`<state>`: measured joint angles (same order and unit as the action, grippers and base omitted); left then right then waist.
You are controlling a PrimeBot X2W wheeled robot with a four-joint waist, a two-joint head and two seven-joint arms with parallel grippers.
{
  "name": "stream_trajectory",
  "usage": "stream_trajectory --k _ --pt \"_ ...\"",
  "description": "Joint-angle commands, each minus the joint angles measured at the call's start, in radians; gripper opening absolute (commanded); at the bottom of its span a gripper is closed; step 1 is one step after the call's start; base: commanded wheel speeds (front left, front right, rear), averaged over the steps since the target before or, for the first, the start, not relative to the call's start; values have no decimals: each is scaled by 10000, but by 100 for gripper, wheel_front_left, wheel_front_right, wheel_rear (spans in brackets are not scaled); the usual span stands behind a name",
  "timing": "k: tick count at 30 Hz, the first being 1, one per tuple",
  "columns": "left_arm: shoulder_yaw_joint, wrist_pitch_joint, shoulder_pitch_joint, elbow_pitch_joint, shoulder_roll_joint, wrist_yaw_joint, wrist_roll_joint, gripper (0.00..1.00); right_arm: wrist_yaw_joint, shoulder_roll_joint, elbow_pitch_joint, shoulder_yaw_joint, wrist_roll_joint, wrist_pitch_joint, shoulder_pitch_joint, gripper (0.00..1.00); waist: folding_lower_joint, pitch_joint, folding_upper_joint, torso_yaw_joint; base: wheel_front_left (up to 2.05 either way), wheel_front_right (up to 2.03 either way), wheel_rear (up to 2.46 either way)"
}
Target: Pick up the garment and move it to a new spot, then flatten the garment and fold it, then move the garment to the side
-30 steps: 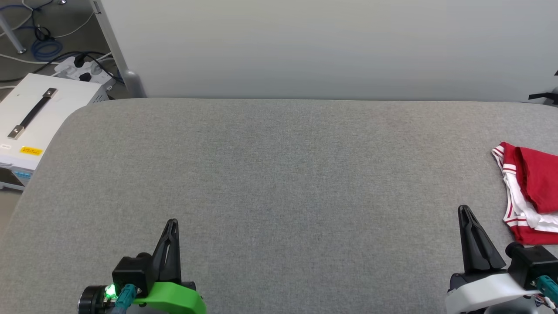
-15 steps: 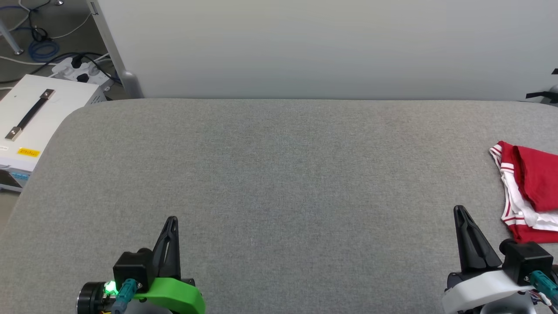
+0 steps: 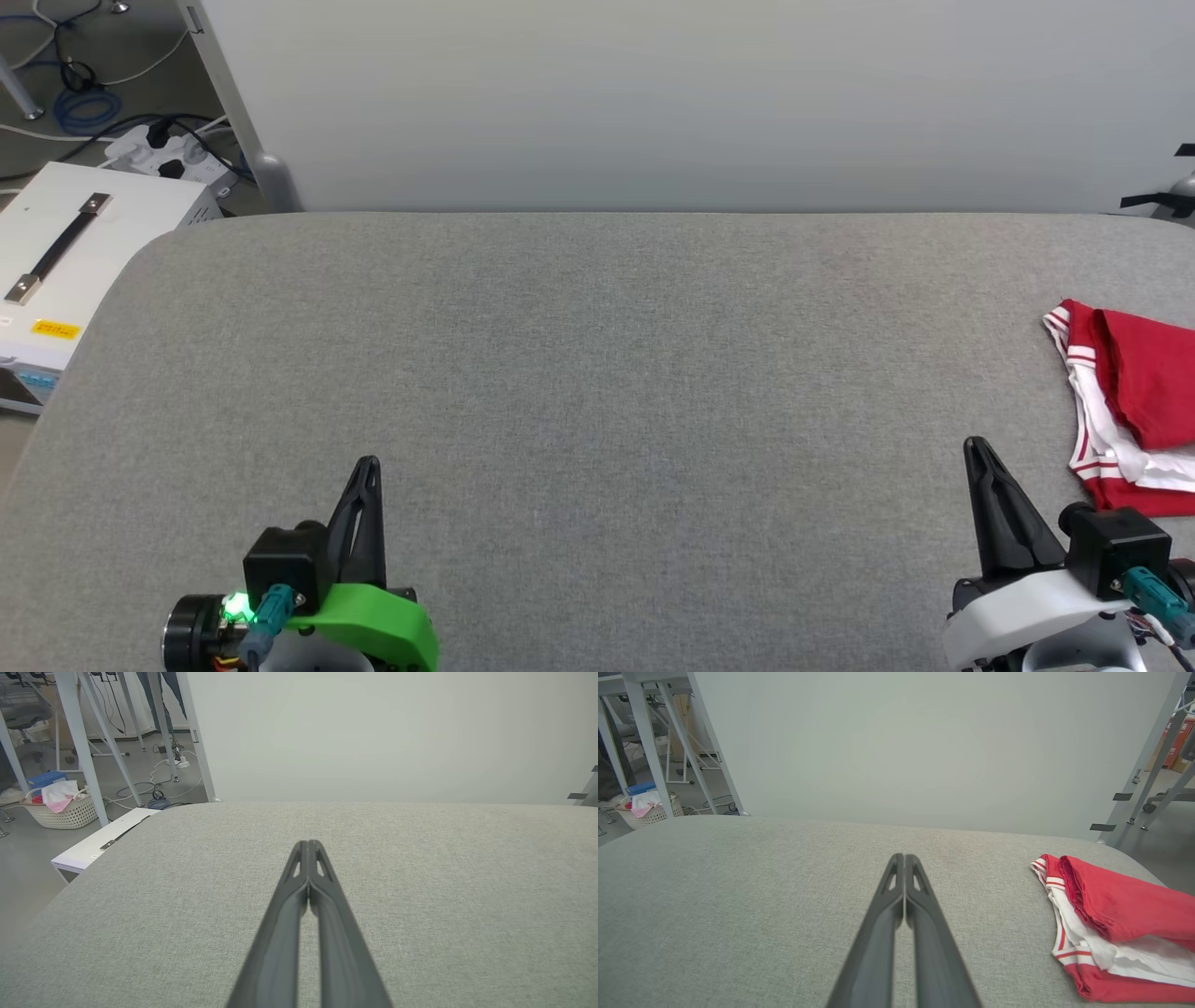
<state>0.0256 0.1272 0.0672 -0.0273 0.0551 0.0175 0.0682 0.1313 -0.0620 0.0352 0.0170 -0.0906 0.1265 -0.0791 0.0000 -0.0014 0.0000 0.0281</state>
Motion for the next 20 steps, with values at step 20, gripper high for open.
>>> stream_trajectory --k 20 --pt "-121 -494 -371 121 -34 -111 -328 0 -4 68 -157 -77 383 -479 410 0 0 5 0 -103 0 0 0"
